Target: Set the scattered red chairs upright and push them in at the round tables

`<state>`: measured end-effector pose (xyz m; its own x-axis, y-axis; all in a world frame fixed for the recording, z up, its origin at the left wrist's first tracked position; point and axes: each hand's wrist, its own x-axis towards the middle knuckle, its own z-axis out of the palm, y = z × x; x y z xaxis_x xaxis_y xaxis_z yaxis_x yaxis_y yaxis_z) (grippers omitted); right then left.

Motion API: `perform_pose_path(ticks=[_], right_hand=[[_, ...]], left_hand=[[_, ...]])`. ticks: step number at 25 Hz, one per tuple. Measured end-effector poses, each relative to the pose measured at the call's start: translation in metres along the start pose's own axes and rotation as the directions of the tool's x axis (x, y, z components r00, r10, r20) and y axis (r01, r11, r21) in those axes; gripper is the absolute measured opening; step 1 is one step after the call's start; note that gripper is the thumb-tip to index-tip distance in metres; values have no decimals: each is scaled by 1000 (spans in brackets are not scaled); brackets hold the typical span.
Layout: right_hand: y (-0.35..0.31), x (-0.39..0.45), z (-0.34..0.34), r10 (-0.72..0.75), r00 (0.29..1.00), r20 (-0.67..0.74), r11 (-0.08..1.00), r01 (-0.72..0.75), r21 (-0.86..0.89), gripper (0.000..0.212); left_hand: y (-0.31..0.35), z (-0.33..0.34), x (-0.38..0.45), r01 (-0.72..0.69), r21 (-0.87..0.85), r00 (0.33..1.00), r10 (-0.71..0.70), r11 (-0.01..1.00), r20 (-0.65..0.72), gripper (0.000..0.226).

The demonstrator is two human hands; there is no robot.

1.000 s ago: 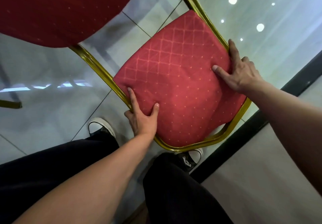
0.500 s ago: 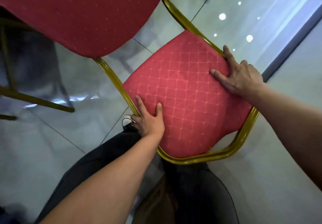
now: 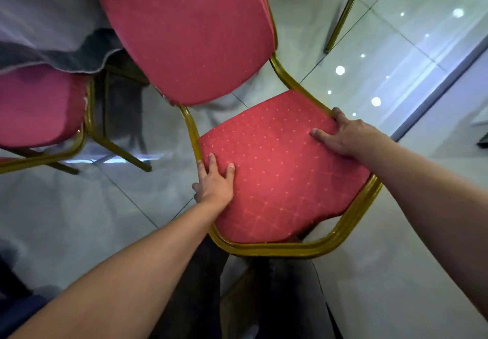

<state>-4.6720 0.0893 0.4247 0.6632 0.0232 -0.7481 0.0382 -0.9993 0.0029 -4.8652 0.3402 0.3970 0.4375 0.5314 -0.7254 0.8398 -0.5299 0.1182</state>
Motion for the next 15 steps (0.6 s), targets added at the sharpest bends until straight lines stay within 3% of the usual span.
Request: perform_pose_path(ticks=[9,15], right_hand=[[-63,-43,-86,102,986,134,992,-91,-83,96],[-85,-56,-123,46,976,214,997,-30,-74,91]], left_hand=[[-13,-103,-17,-102,46,992,98,994,81,72],[-21,-160,-67,-137,-42,973,143,990,181,70]])
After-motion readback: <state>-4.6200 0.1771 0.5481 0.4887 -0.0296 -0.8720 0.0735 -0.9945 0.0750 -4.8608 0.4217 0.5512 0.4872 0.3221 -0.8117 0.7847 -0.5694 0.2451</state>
